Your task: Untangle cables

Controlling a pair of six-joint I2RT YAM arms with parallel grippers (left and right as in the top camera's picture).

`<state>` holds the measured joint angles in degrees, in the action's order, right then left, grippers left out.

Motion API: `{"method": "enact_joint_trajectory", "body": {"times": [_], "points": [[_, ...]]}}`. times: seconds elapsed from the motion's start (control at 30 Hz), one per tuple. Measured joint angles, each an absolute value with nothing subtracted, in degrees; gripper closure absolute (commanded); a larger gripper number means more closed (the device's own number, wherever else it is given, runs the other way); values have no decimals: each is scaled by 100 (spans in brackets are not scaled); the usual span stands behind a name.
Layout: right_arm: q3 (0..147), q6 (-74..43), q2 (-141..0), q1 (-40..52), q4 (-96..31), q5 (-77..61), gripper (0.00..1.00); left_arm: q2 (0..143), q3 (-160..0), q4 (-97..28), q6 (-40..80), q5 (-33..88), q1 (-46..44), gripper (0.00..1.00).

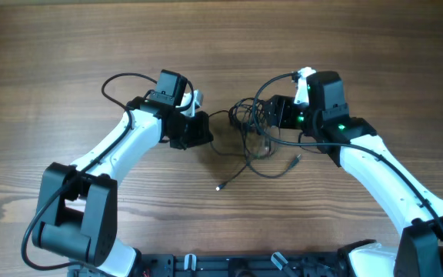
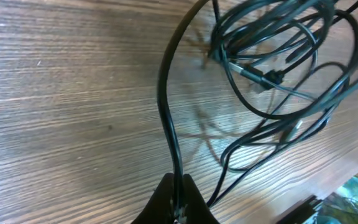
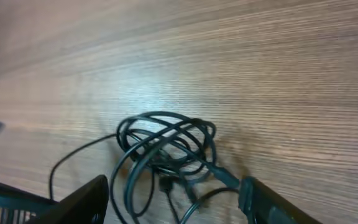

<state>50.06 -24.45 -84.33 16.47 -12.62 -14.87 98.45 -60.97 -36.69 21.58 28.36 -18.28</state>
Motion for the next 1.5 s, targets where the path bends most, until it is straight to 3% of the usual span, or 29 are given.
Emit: {"method": "enact_joint_trajectory", "body": {"times": [0.23, 0.33, 0.37, 0.57, 0.67, 0.77, 0.87, 1.0, 1.03, 1.13, 1.17, 1.23, 1.33, 1.37, 1.5], "points": [[5006, -3760, -8844, 1907, -1175, -2126, 36, 9843, -6097, -3647, 1957, 2679, -2403, 96], [5006, -4060, -9417, 2128, -950, -2231, 68, 9845, -6097, -3680, 1955, 2574, -2598, 96], [5006, -4123, -9627, 2163, -799, -2311, 96, 9843, -6097, -3691, 1955, 2550, -2626, 96], [5000, -3778, -9918, 2134, 12, -3225, 96, 9843, -6097, -3894, 1935, 2158, -2659, 96], [5000, -2936, -9898, 1767, 30, -4801, 96, 9843, -6097, -4104, 1918, 1468, -2652, 96], [5000, -2558, -9507, 823, 27, -6386, 96, 9843, -6097, -4143, 1914, 1059, -2443, 96], [5000, -2563, -9037, -25, -1, -6689, 96, 9832, -6101, -4239, 1900, 895, -1927, 96], [4993, -2687, -8868, -366, -637, -6128, 96, 9745, -6189, -4346, 1848, 1284, -1138, 96], [4993, -2700, -8847, -388, -965, -5690, 96, 9743, -6193, -4368, 1852, 1323, -1000, 77], [4998, -2261, -8768, -504, -1894, -5166, 96, 9743, -6173, -4473, 1883, 1697, -344, 35], [5002, -1955, -8722, -517, -2200, -5094, 96, 9743, -6152, -4407, 1815, 1997, -158, 30], [5000, -1525, -8676, -349, -2464, -5076, 96, 9743, -6143, -4241, 1612, 2674, -113, 27], [5000, -963, -8521, 373, -2390, -5295, 96, 9743, -6130, -3782, 1120, 4178, -548, 31], [5000, -884, -8436, 565, -2224, -5406, 96, 9745, -6123, -3583, 1050, 4383, -705, 36], [5000, -908, -7961, 1221, -1811, -5664, 95, 9745, -6123, -2672, 972, 4659, -1302, 41]]}}
